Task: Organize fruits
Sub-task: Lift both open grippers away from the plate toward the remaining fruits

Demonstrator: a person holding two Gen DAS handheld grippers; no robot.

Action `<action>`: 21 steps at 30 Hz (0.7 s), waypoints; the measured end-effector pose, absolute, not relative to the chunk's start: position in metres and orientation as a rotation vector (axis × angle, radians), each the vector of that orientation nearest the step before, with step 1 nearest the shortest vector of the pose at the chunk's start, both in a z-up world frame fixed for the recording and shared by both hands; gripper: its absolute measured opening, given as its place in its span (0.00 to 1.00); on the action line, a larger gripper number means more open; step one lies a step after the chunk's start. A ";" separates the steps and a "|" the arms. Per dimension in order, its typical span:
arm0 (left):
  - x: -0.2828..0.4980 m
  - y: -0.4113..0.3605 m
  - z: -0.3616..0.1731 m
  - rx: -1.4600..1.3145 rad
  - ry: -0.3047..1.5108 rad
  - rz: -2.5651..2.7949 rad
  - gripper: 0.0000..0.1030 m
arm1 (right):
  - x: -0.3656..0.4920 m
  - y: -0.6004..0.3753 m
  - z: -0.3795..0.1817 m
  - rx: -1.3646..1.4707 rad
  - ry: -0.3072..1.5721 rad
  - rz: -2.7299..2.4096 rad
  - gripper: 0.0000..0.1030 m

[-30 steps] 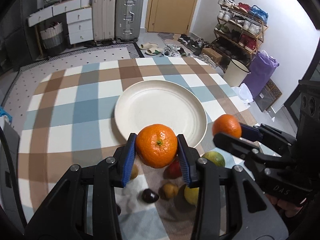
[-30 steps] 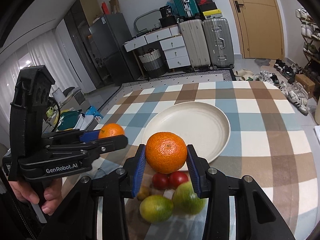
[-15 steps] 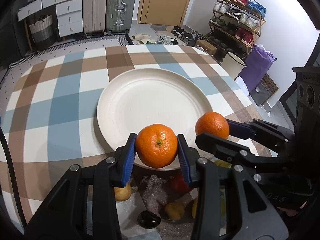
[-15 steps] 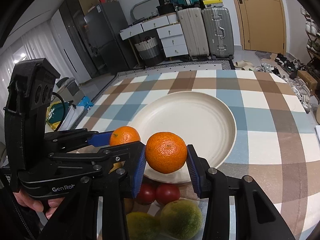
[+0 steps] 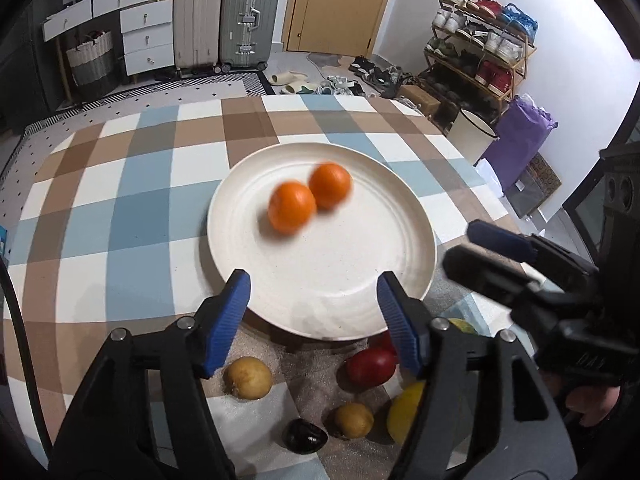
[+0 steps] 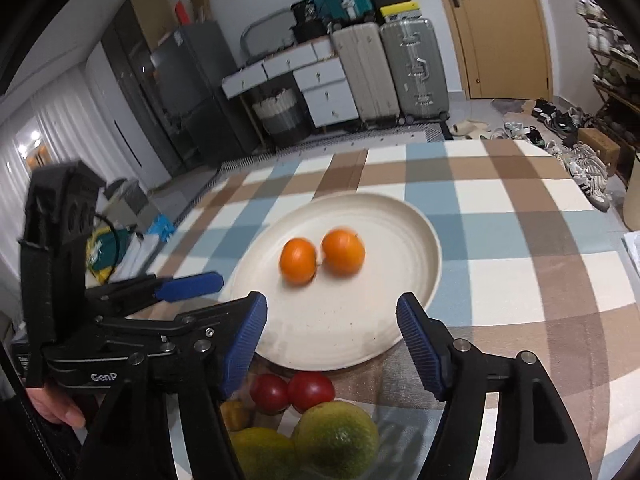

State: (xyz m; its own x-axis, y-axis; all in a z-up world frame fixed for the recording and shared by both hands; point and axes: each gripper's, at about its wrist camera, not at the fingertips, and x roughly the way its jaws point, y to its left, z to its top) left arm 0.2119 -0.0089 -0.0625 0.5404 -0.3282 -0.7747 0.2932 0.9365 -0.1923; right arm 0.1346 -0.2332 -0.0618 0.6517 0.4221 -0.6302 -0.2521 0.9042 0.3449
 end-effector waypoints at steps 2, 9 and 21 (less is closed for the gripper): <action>0.208 -0.008 -0.058 -0.041 0.925 -0.361 0.62 | 0.130 -0.237 -0.056 0.240 0.756 0.375 0.67; 0.191 -0.003 -0.041 -0.033 0.899 -0.330 0.62 | 0.117 -0.245 -0.042 0.248 0.723 0.367 0.67; 0.139 0.015 0.004 -0.014 0.873 -0.257 0.79 | 0.075 -0.252 0.001 0.226 0.637 0.386 0.67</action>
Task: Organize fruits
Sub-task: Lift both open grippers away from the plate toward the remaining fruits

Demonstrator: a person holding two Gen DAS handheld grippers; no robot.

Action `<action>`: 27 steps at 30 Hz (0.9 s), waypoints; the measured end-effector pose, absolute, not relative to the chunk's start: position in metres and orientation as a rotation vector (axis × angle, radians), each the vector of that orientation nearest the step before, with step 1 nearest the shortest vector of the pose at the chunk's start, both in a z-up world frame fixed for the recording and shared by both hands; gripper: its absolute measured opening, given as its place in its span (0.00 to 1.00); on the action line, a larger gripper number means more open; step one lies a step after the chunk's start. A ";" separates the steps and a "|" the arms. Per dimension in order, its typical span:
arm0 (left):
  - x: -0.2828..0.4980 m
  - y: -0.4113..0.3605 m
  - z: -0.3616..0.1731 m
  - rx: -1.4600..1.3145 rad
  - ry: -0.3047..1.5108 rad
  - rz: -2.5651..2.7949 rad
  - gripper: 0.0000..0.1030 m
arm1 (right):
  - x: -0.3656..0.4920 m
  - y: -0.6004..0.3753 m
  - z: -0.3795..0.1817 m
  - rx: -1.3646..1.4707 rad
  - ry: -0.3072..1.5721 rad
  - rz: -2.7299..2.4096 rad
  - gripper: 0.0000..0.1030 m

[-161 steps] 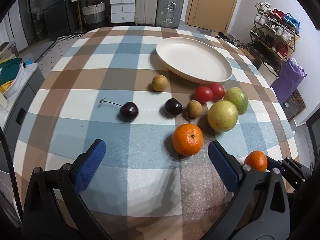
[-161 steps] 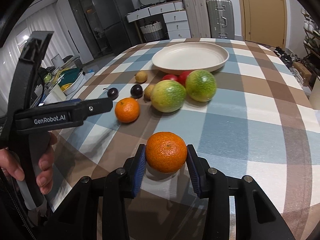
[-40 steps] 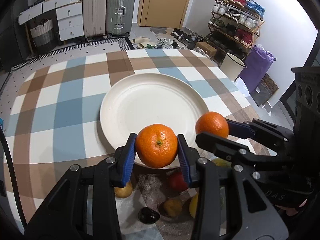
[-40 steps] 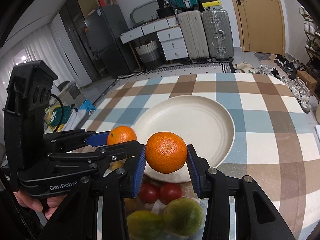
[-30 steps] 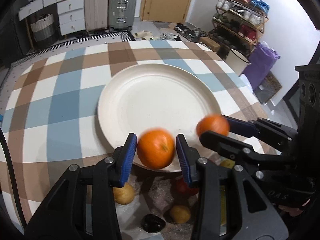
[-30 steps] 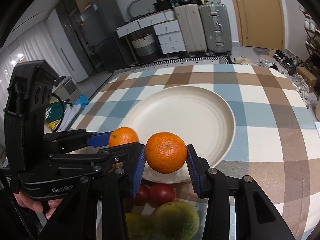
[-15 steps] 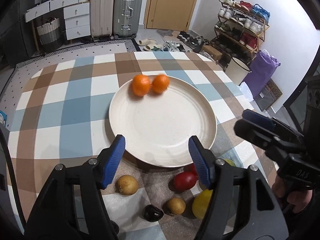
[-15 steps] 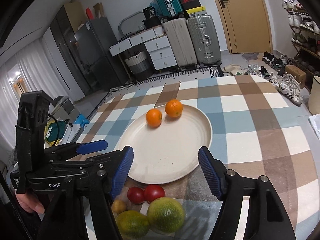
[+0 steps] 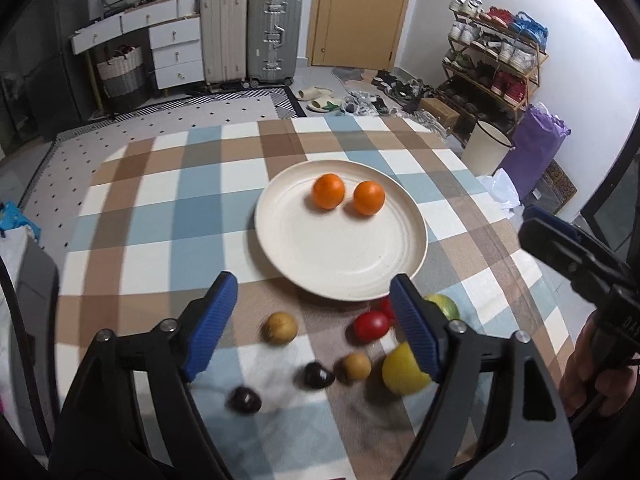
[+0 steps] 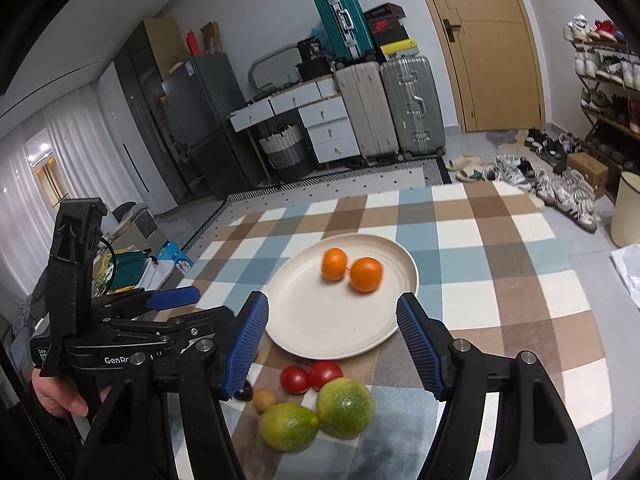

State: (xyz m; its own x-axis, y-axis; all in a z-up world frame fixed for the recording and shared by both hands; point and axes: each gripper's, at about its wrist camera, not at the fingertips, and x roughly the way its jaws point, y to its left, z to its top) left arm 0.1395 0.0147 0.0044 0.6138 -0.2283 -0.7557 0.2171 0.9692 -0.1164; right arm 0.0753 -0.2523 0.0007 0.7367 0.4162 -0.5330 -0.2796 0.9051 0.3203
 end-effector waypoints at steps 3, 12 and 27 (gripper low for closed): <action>0.119 0.025 0.024 -0.021 0.859 -0.237 0.79 | 0.061 -0.252 0.018 0.210 0.607 0.389 0.67; 0.051 0.044 0.083 0.002 0.834 -0.166 0.86 | 0.011 -0.244 0.069 0.162 0.537 0.429 0.83; -0.024 0.051 0.162 -0.054 0.752 -0.204 0.99 | -0.045 -0.250 0.142 0.184 0.458 0.499 0.97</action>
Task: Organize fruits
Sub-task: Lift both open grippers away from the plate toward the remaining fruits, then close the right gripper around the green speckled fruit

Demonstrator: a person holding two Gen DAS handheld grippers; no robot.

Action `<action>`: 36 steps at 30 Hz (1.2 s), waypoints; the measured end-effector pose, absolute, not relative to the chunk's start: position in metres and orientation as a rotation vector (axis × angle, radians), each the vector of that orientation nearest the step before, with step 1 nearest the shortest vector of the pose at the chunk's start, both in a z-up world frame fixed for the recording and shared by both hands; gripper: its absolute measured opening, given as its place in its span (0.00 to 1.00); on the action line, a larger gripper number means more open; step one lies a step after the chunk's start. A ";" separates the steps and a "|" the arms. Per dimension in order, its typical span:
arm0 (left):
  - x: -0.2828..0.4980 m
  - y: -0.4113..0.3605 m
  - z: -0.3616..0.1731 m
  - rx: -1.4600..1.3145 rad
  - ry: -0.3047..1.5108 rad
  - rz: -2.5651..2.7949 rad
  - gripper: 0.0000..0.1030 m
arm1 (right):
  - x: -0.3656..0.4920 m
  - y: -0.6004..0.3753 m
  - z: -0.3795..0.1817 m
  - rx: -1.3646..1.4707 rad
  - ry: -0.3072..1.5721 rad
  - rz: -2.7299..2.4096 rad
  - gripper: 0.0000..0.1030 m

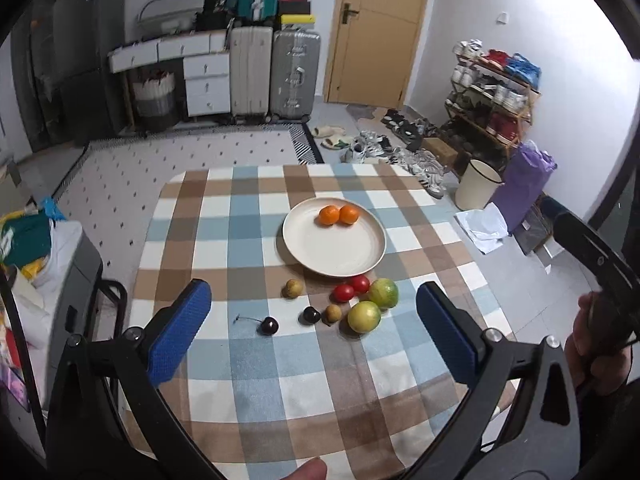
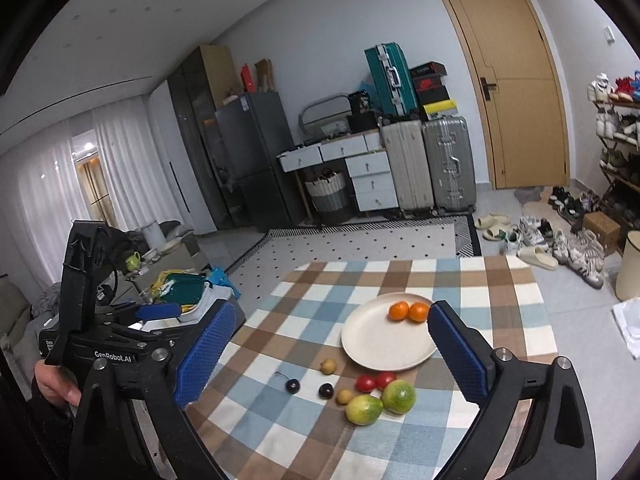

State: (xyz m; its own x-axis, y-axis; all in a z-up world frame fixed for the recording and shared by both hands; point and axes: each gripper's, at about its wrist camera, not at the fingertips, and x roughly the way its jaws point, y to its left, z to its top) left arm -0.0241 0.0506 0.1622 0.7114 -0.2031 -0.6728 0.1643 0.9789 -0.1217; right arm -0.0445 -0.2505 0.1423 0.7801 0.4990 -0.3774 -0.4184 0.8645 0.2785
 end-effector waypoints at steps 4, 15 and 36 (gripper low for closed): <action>-0.030 0.056 0.154 -0.119 0.777 -0.224 0.99 | -0.050 -0.248 0.139 0.166 0.472 0.501 0.99; 0.007 0.054 0.044 -0.151 0.872 -0.181 0.99 | -0.025 -0.241 0.045 0.161 0.646 0.500 0.99; 0.077 0.044 -0.071 -0.184 1.001 -0.159 0.99 | 0.050 -0.241 -0.075 0.199 0.855 0.434 0.83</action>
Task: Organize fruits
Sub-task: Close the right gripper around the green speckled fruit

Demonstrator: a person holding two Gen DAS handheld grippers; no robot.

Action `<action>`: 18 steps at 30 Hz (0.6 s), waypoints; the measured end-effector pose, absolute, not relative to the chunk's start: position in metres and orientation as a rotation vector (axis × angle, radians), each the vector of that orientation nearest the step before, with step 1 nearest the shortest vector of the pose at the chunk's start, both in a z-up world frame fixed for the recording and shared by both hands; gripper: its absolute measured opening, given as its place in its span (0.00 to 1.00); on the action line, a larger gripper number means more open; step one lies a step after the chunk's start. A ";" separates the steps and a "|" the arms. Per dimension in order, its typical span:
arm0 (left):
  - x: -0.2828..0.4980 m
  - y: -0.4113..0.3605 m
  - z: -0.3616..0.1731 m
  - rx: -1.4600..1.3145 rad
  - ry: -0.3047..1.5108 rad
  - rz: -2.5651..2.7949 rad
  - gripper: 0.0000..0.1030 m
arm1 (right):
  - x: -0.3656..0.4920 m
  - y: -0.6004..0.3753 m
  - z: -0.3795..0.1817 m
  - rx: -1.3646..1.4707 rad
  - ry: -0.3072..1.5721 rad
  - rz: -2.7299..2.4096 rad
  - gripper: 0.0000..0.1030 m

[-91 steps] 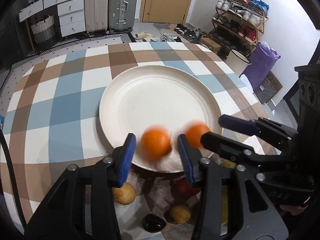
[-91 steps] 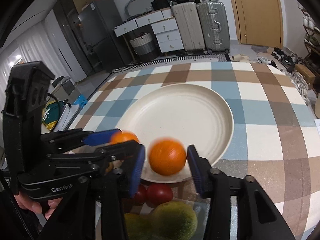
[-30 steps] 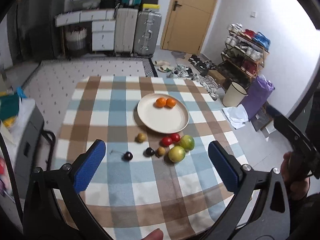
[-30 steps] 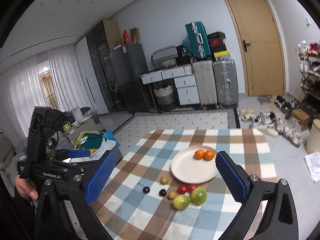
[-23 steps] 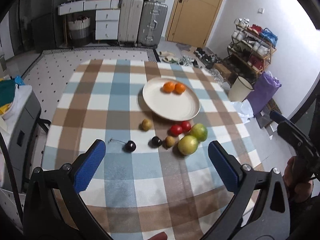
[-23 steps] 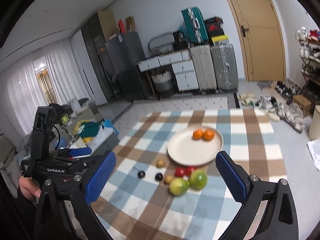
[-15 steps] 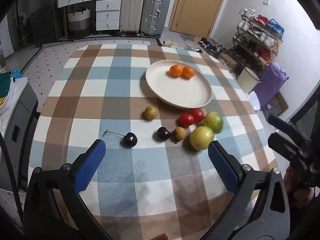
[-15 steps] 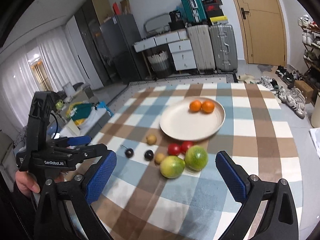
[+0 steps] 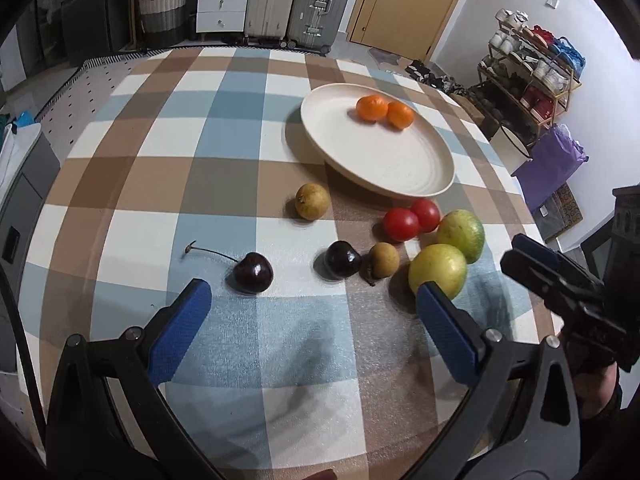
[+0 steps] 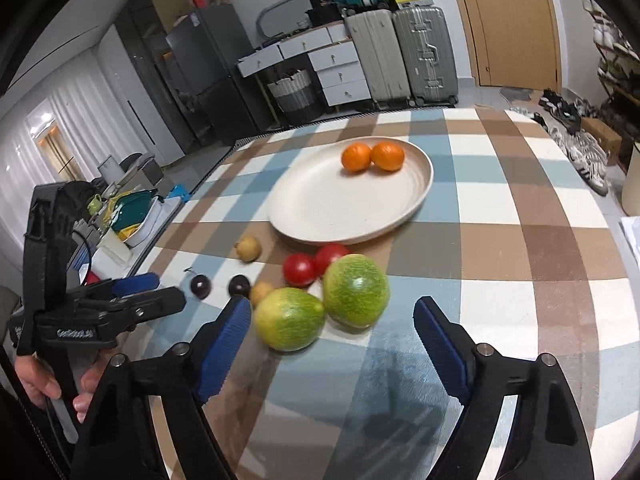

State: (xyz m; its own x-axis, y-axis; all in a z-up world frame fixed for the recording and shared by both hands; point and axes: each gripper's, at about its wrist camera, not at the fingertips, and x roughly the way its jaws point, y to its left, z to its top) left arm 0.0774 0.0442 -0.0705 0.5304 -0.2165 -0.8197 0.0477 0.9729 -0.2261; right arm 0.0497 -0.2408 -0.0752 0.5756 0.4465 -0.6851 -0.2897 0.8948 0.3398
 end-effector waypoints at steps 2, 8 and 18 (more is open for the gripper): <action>0.079 0.046 -0.076 -0.182 1.008 -0.157 0.99 | 0.057 -0.242 -0.082 0.207 0.867 0.426 0.83; 0.084 0.046 -0.085 -0.184 1.029 -0.177 0.99 | 0.081 -0.243 -0.099 0.230 0.904 0.412 0.80; 0.089 0.044 -0.092 -0.187 1.048 -0.202 0.99 | 0.112 -0.242 -0.118 0.297 0.930 0.423 0.74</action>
